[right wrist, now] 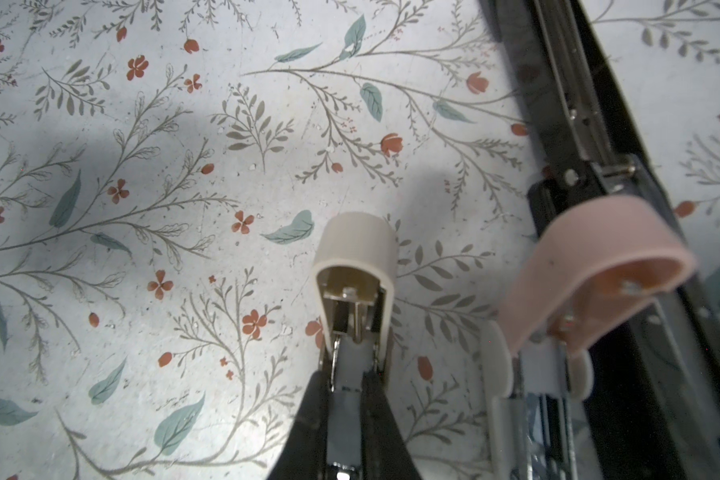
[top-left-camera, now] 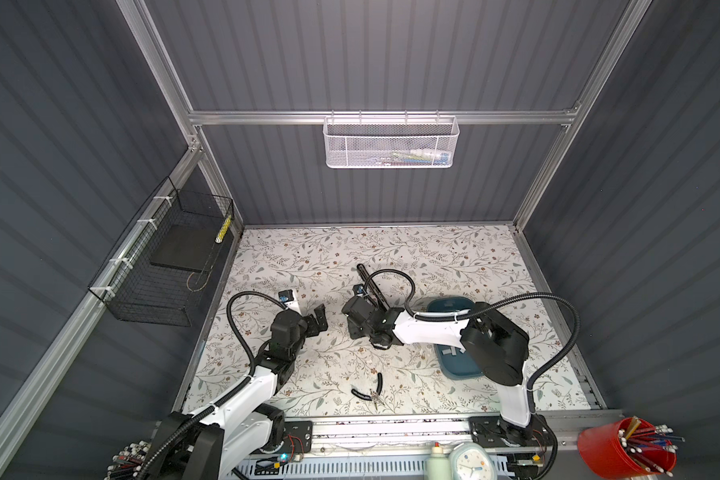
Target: Load the staples into the stapler
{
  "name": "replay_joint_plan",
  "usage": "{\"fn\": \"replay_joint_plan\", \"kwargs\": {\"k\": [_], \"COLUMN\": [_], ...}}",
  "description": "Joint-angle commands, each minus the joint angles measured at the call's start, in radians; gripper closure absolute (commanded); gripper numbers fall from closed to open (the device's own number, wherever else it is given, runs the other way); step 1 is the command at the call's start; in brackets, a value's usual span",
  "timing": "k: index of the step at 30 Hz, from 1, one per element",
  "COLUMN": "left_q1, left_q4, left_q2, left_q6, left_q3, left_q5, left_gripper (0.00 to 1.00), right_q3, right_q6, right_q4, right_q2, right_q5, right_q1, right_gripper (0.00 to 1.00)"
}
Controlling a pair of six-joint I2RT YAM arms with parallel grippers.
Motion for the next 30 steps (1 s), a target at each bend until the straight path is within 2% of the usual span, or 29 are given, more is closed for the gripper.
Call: {"fn": "replay_joint_plan", "kwargs": {"k": [1, 23, 26, 30], "left_q1": [0.003, 0.002, 0.003, 0.003], "left_q4": [0.011, 0.013, 0.011, 0.011], "left_q2": [0.000, 0.000, -0.002, -0.002], "left_q6": [0.013, 0.012, 0.013, 0.013], "left_q3": [-0.012, -0.011, -0.011, -0.013], "left_q5": [0.010, 0.012, 0.012, 0.011], "left_gripper": [0.01, 0.01, 0.01, 0.01], "right_q3": [-0.015, -0.057, -0.074, -0.092], "right_q6": [0.016, 0.044, 0.054, 0.061], "right_q4": [-0.017, -0.020, -0.021, -0.018], "right_q2": [-0.022, -0.032, -0.043, -0.054], "right_q5": [0.015, 0.015, 0.022, 0.021], "right_q1": [0.006, 0.033, 0.038, 0.041], "right_gripper": [0.94, 0.95, 0.92, 0.83]}}
